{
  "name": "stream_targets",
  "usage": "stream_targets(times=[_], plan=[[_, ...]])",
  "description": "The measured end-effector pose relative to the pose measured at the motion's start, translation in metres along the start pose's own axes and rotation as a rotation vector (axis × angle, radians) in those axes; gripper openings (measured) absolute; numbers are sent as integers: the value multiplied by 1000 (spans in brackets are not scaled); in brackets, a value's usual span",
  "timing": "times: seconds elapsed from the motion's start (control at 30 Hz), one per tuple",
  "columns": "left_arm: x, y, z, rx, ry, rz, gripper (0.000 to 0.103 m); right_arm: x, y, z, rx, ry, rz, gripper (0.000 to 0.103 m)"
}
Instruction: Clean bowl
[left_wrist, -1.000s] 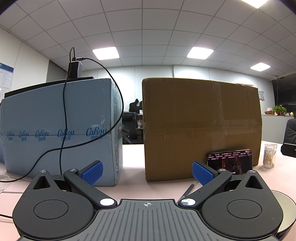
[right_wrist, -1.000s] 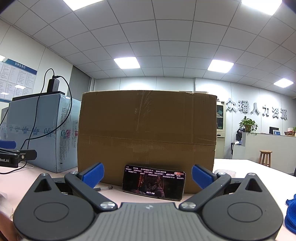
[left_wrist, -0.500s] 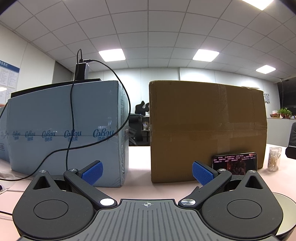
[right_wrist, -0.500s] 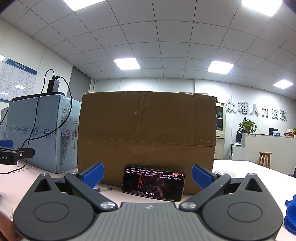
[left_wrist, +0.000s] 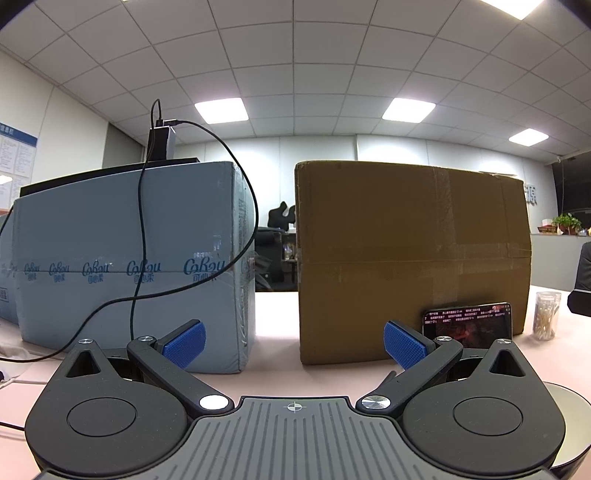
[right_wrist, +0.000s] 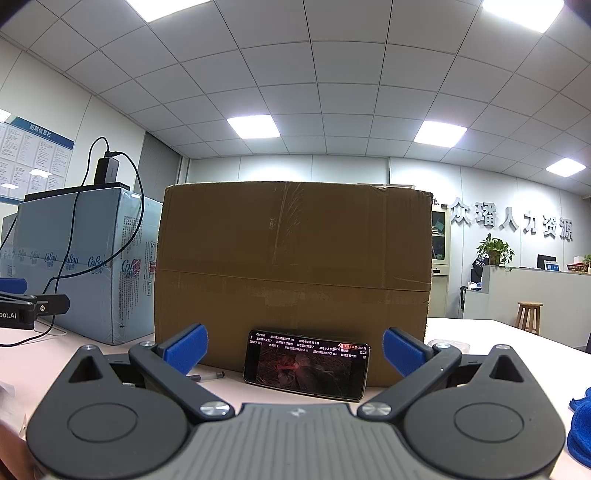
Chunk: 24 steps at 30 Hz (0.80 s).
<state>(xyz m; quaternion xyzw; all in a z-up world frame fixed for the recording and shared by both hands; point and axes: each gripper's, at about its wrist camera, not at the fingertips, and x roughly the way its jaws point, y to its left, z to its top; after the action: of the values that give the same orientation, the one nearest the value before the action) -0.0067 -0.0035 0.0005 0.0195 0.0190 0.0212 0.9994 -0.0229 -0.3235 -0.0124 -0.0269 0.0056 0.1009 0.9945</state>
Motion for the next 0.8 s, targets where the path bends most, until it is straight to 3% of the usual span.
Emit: stream_targets(times=[0.8], plan=[[3, 2, 0, -1, 4, -13, 103, -1, 0, -1, 2, -2, 1, 103]])
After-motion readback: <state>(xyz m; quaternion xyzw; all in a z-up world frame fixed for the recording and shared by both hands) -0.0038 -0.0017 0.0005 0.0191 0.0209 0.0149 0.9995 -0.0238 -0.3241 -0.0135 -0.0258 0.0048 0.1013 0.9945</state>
